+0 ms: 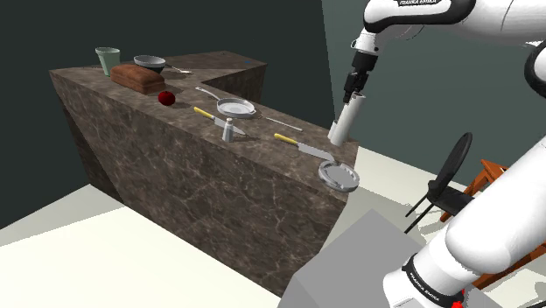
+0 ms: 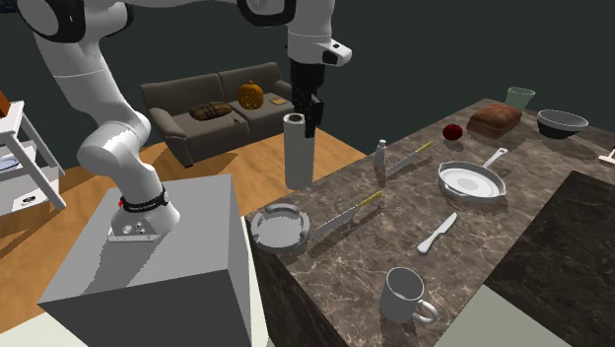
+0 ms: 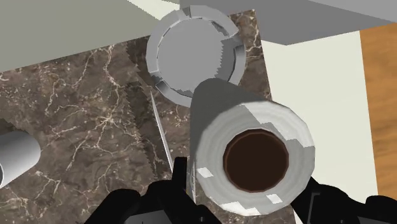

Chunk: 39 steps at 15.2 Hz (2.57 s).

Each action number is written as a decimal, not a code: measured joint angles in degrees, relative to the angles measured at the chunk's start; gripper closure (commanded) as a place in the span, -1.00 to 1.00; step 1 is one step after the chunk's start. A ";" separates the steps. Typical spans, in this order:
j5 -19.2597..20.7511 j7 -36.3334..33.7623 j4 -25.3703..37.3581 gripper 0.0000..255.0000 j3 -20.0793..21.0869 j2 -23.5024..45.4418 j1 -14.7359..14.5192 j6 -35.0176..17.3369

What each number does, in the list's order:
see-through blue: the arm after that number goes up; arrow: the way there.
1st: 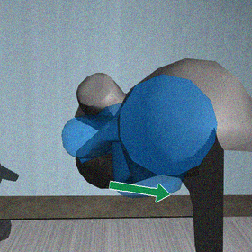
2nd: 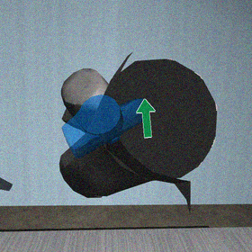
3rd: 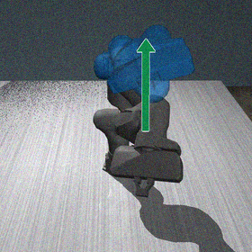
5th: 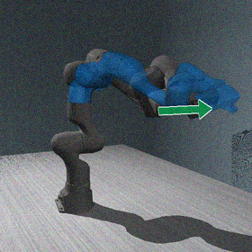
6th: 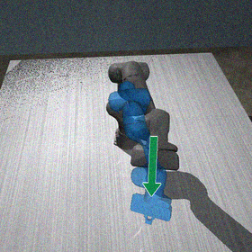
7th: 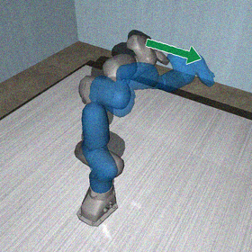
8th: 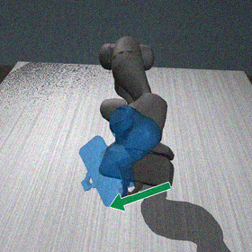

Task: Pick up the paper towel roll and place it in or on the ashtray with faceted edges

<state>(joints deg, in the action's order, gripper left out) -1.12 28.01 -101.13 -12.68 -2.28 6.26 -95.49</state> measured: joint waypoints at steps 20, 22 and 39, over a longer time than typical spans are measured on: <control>2.58 3.21 -17.85 1.00 -2.03 -8.85 2.02 -9.12; 2.52 3.30 -19.10 1.00 -2.10 -8.48 2.04 -10.74; 2.06 3.80 -25.53 1.00 -2.45 -6.25 2.08 -19.36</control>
<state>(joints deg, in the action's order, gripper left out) 0.95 31.81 -126.66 -15.13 -8.53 8.34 -114.86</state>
